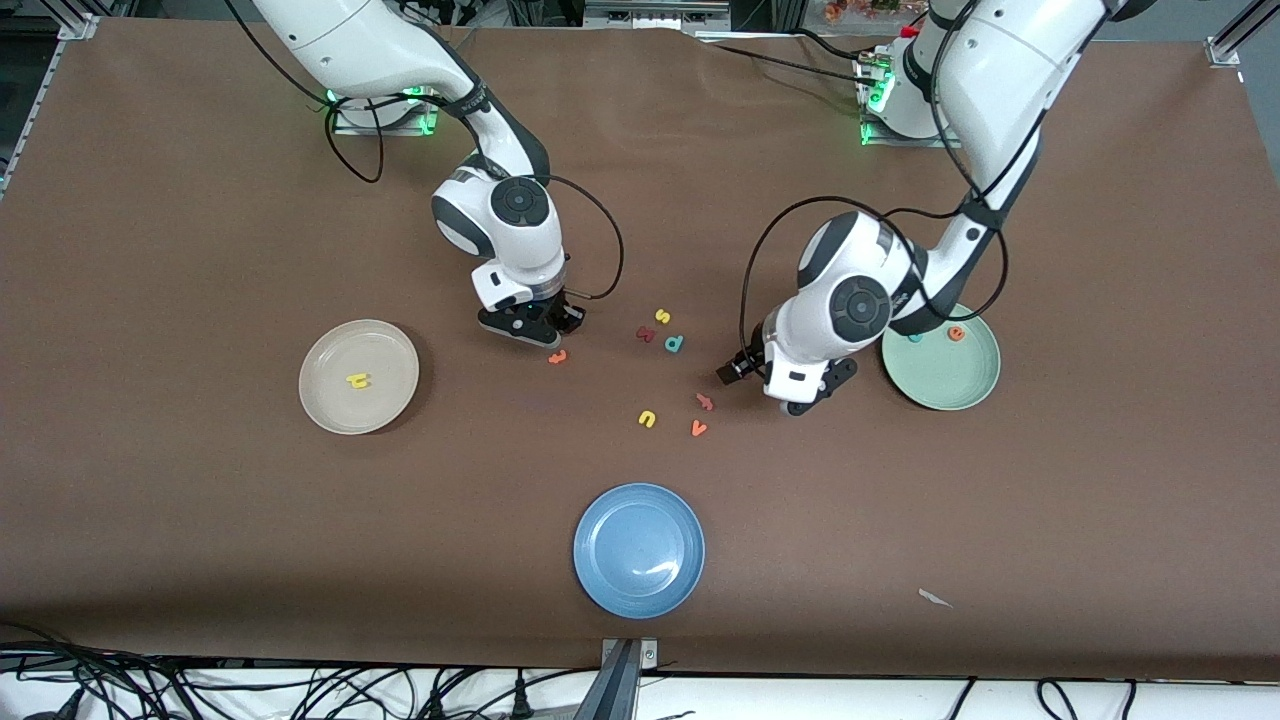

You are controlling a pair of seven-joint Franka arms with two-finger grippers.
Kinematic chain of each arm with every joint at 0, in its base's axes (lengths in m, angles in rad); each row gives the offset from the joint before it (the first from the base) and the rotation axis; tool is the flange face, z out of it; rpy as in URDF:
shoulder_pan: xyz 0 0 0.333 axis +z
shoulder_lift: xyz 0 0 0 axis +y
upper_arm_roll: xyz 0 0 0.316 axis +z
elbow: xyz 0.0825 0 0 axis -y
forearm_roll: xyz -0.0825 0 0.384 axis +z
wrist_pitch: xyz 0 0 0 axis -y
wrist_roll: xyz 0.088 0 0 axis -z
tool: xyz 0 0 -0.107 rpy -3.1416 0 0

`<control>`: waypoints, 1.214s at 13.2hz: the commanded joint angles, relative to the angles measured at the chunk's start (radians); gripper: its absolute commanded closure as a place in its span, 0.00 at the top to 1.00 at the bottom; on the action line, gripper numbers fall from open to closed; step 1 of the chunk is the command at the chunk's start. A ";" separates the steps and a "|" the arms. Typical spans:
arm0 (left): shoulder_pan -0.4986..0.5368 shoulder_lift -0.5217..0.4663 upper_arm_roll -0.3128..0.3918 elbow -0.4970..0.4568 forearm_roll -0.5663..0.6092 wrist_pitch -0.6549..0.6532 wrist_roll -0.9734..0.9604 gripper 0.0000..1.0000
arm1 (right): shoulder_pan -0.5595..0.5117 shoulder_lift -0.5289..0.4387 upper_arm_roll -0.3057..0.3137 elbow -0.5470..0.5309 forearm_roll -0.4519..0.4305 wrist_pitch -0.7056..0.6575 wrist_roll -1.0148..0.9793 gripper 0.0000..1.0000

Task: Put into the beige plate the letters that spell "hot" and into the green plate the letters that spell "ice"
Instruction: 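Grasp the red letter with the left gripper while the right gripper carries blue o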

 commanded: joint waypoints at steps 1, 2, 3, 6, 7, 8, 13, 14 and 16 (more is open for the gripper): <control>-0.006 0.031 0.012 0.028 0.066 -0.005 -0.119 0.78 | 0.007 0.012 -0.013 0.006 -0.031 0.006 0.019 0.12; -0.009 0.051 0.012 0.034 0.084 0.007 -0.154 0.72 | 0.006 0.003 -0.017 0.004 -0.031 0.002 0.005 0.12; -0.010 0.059 0.012 0.034 0.100 0.034 -0.179 0.69 | -0.004 -0.024 -0.031 -0.005 -0.033 -0.002 -0.030 0.12; -0.021 0.071 0.012 0.034 0.103 0.060 -0.214 0.62 | -0.100 -0.110 -0.046 -0.071 -0.016 -0.017 -0.249 0.12; -0.033 0.079 0.015 0.034 0.101 0.062 -0.224 0.61 | -0.135 -0.130 -0.046 -0.089 -0.016 -0.018 -0.318 0.12; -0.044 0.088 0.021 0.036 0.101 0.062 -0.231 0.61 | -0.167 -0.152 -0.046 -0.106 -0.014 -0.020 -0.390 0.12; -0.082 0.114 0.050 0.036 0.129 0.102 -0.251 0.54 | -0.359 -0.207 -0.046 -0.140 0.016 -0.046 -0.818 0.12; -0.082 0.114 0.050 0.036 0.129 0.102 -0.251 0.46 | -0.384 -0.206 -0.046 -0.146 0.035 -0.045 -0.881 0.13; -0.081 0.114 0.052 0.036 0.131 0.102 -0.250 0.26 | -0.396 -0.203 -0.051 -0.154 0.081 -0.045 -0.926 0.25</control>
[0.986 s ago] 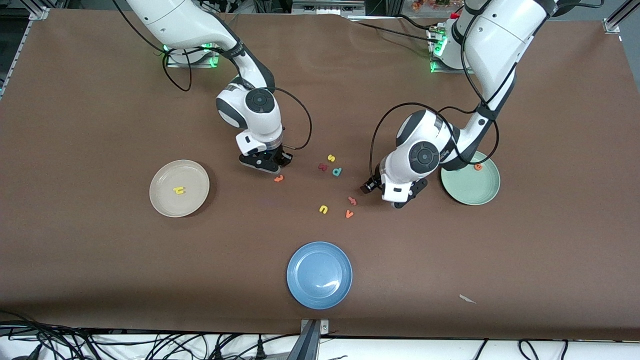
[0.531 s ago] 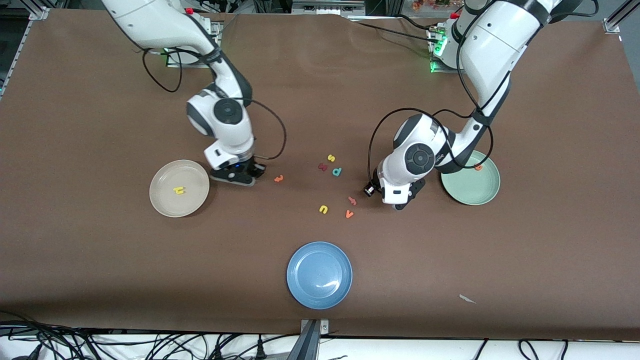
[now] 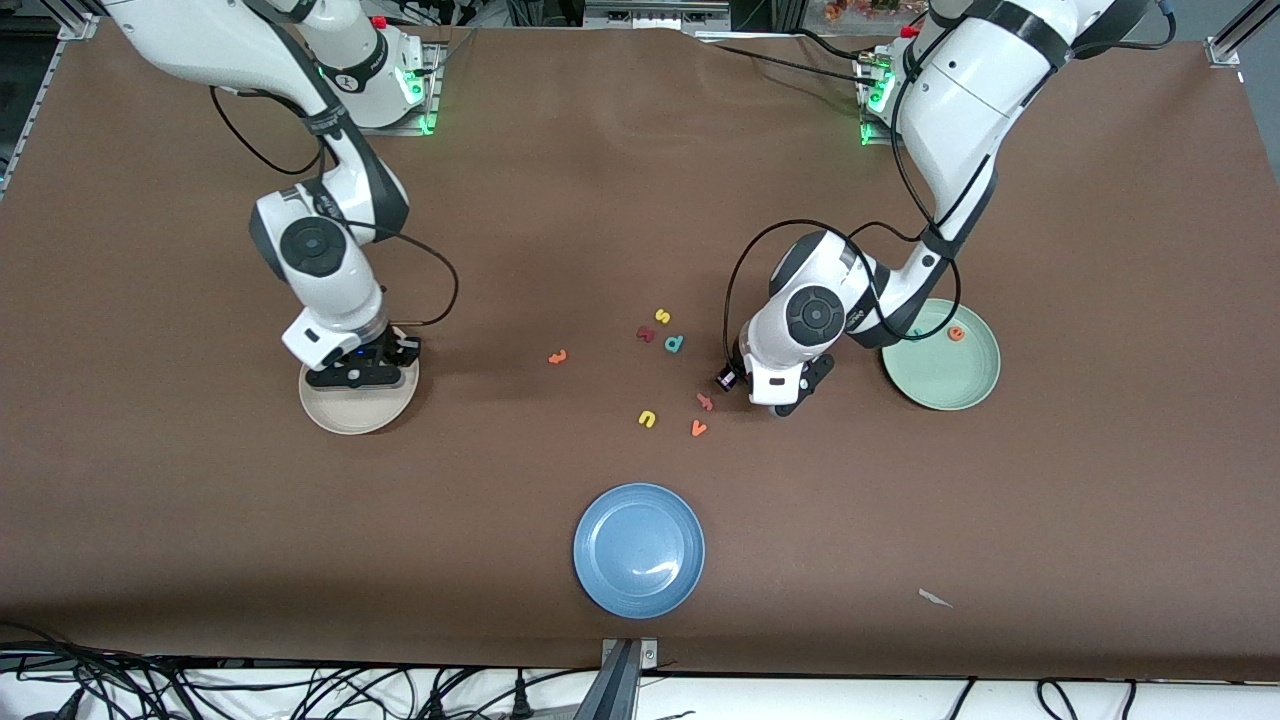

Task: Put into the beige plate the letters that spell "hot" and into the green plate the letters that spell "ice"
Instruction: 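Carry the red letter to the green plate while the right gripper drops blue o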

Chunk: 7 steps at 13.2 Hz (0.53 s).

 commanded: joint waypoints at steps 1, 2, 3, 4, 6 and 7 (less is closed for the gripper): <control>-0.015 0.015 0.019 0.019 0.039 -0.001 -0.020 0.13 | -0.009 -0.023 0.008 -0.036 0.048 -0.008 -0.056 0.48; -0.015 0.013 0.021 0.019 0.039 -0.001 -0.015 0.01 | -0.011 -0.023 0.008 -0.036 0.048 -0.008 -0.056 0.57; -0.010 0.010 0.021 0.019 0.051 -0.003 -0.015 0.00 | -0.009 -0.025 0.008 -0.036 0.048 -0.008 -0.054 0.60; -0.004 0.002 0.019 0.019 0.068 -0.013 -0.012 0.00 | -0.008 -0.028 0.008 -0.036 0.049 -0.009 -0.048 0.60; 0.022 -0.052 0.018 0.019 0.069 -0.089 0.014 0.00 | -0.005 -0.029 0.016 -0.036 0.107 -0.011 -0.045 0.60; 0.044 -0.089 0.013 0.019 0.068 -0.171 0.058 0.00 | -0.002 -0.029 0.040 -0.036 0.159 -0.011 -0.041 0.60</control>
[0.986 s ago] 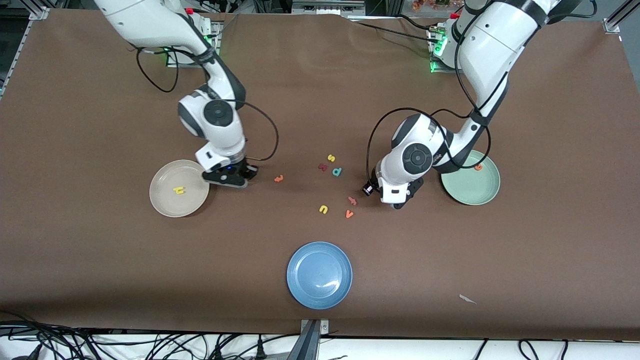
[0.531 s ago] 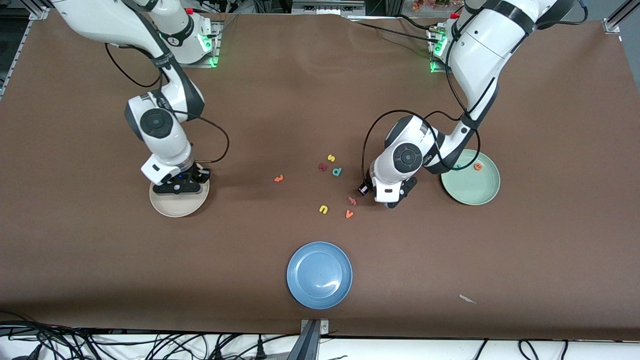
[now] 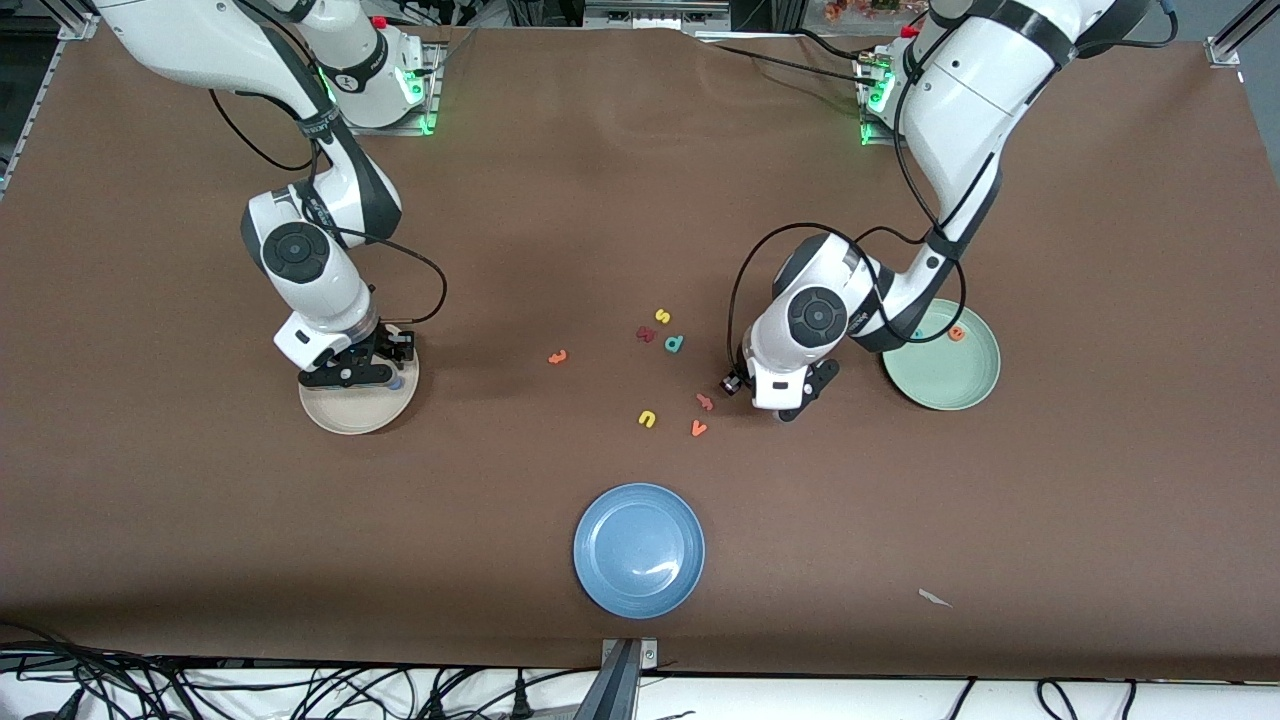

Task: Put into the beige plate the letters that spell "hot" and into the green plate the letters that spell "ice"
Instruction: 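Carry the red letter to the green plate while the right gripper drops blue o, then drop the red letter on the green plate while the right gripper reaches orange letter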

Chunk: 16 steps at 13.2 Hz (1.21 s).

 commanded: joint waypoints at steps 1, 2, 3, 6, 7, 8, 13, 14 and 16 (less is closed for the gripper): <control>0.075 -0.114 -0.010 -0.002 0.009 -0.204 0.124 0.00 | 0.008 -0.029 0.049 -0.013 0.116 -0.009 0.026 0.60; 0.110 -0.146 -0.027 -0.002 -0.003 -0.286 0.193 0.00 | 0.023 -0.026 0.060 -0.002 0.133 -0.005 0.075 0.60; 0.153 -0.174 -0.033 -0.002 -0.020 -0.356 0.259 0.00 | 0.057 -0.021 0.065 0.018 0.137 -0.002 0.150 0.60; 0.234 -0.215 -0.033 -0.013 -0.022 -0.542 0.495 0.00 | 0.144 0.005 0.065 0.081 0.137 0.001 0.362 0.60; 0.265 -0.215 -0.032 -0.019 -0.016 -0.565 0.552 0.00 | 0.178 0.017 0.065 0.096 0.137 0.005 0.422 0.60; 0.299 -0.215 -0.032 -0.031 -0.008 -0.576 0.610 0.00 | 0.215 0.029 0.063 0.119 0.137 0.008 0.482 0.60; 0.411 -0.188 -0.030 -0.111 0.093 -0.546 0.824 0.00 | 0.354 0.110 0.008 0.207 0.130 0.018 0.749 0.60; 0.426 -0.177 -0.030 -0.113 0.095 -0.528 0.825 0.00 | 0.370 0.126 -0.003 0.210 0.130 0.029 0.775 0.60; 0.440 -0.165 -0.030 -0.110 0.095 -0.510 0.825 0.38 | 0.390 0.158 -0.007 0.211 0.129 0.073 0.821 0.60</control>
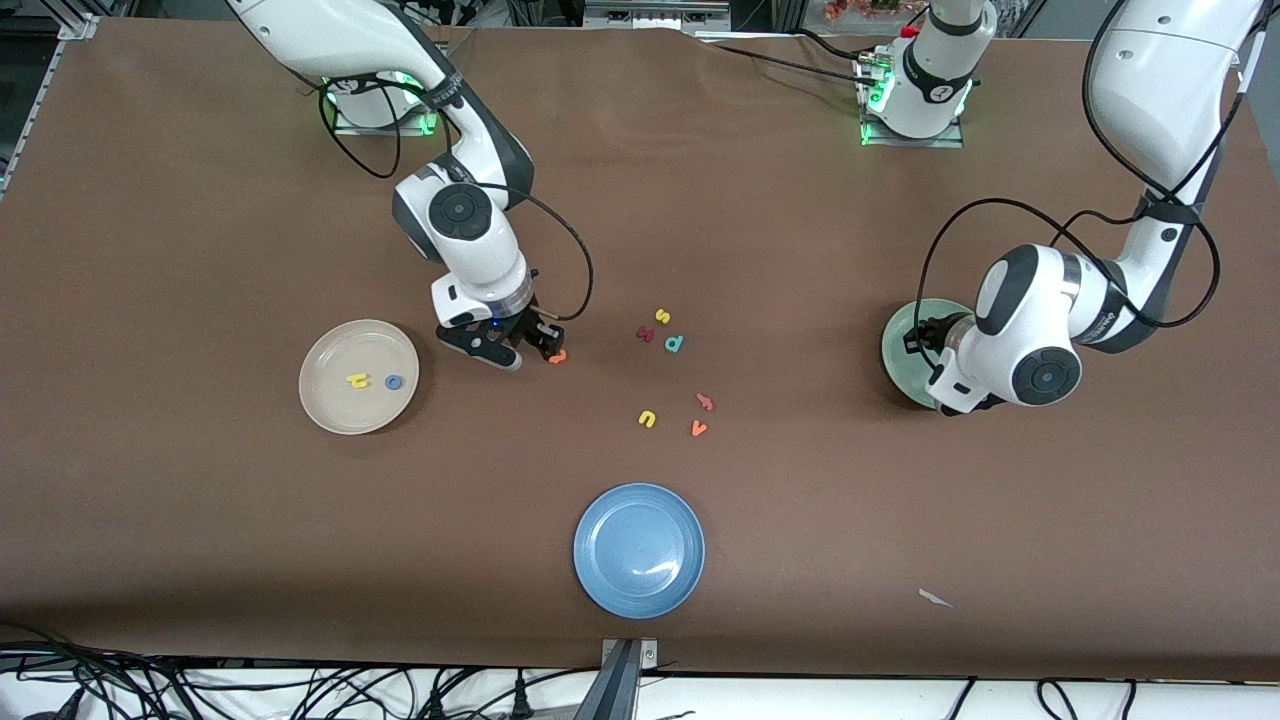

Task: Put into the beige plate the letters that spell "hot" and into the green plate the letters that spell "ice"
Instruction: 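Drop the red letter on the green plate while the right gripper reaches orange letter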

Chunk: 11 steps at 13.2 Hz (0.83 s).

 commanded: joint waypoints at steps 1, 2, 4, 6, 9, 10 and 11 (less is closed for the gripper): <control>0.022 0.004 -0.015 -0.001 0.027 0.018 0.017 0.74 | 0.035 0.059 -0.022 0.028 0.008 0.060 0.061 0.60; 0.022 0.003 -0.015 0.003 0.027 0.018 0.017 1.00 | 0.040 0.066 -0.024 0.027 0.008 0.075 0.076 0.60; 0.022 -0.009 -0.017 0.021 0.022 0.008 0.014 1.00 | 0.058 0.080 -0.025 0.028 0.005 0.080 0.115 0.60; 0.028 -0.046 -0.017 0.058 0.015 -0.021 0.015 1.00 | 0.075 0.090 -0.041 0.025 0.004 0.102 0.132 0.58; 0.029 -0.097 -0.023 0.156 0.011 -0.107 0.024 1.00 | 0.086 0.099 -0.051 0.024 0.002 0.106 0.141 0.54; 0.029 -0.106 -0.033 0.202 0.010 -0.150 0.052 1.00 | 0.086 0.100 -0.058 0.024 -0.001 0.112 0.140 0.54; 0.030 -0.109 -0.036 0.262 0.008 -0.208 0.082 1.00 | 0.086 0.100 -0.059 0.024 0.000 0.112 0.140 0.54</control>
